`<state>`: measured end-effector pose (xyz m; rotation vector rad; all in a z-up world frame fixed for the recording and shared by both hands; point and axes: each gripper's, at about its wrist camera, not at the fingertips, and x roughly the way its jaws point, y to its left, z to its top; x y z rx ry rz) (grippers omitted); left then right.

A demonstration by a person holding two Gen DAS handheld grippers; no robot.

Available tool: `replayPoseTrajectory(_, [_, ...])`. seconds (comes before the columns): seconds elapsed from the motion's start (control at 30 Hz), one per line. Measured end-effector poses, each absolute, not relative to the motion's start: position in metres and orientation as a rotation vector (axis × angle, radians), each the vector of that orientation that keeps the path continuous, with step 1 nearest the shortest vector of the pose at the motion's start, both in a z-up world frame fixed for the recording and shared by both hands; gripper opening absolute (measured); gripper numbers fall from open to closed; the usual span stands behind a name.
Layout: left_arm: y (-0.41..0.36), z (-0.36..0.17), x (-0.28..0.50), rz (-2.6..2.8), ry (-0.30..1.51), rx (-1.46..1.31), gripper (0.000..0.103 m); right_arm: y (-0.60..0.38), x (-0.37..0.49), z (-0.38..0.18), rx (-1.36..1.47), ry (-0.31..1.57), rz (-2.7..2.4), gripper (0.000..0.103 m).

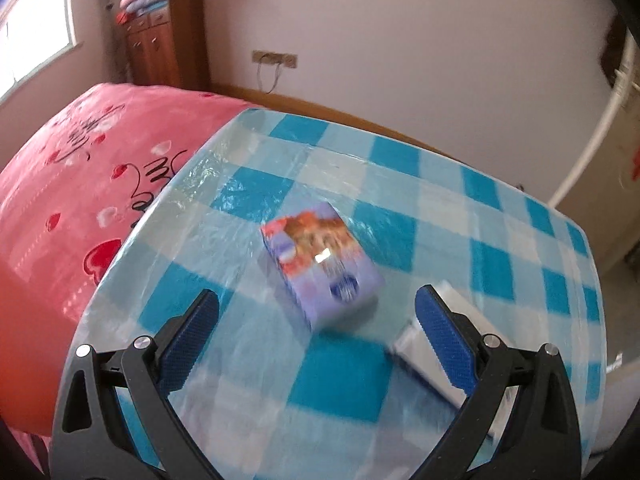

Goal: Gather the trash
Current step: 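Grasp the small printed tissue box with the left tool, then grasp the white feather-print wipes bag with the right tool while left tool holds the tissue pack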

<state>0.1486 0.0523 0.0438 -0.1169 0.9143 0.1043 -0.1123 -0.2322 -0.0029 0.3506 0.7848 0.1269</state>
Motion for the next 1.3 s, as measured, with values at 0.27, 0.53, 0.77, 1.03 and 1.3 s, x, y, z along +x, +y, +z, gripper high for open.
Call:
replayPoseTrajectory(0.27, [0.053, 0.03, 0.187, 0.18, 0.975, -0.09, 0.099, -0.234, -0.109, -0.007, 0.375, 0.812, 0.176, 0.095])
replayPoseTrajectory(0.53, [0.054, 0.02, 0.192, 0.218, 1.018, -0.09, 0.073, -0.235, -0.111, -0.006, 0.382, 0.812, 0.2, 0.095])
replayPoseTrajectory(0.77, [0.048, 0.023, 0.183, 0.206, 1.003, -0.069, 0.054, -0.231, -0.112, -0.006, 0.364, 0.816, 0.211, 0.095])
replayPoseTrajectory(1.03, [0.047, 0.023, 0.154, 0.159, 0.989, -0.043, 0.053, -0.224, -0.112, -0.005, 0.318, 0.826, 0.208, 0.095])
replayPoseTrajectory(1.3, [0.05, 0.02, 0.118, 0.107, 0.976, -0.009, 0.053, -0.217, -0.115, -0.005, 0.286, 0.834, 0.206, 0.095])
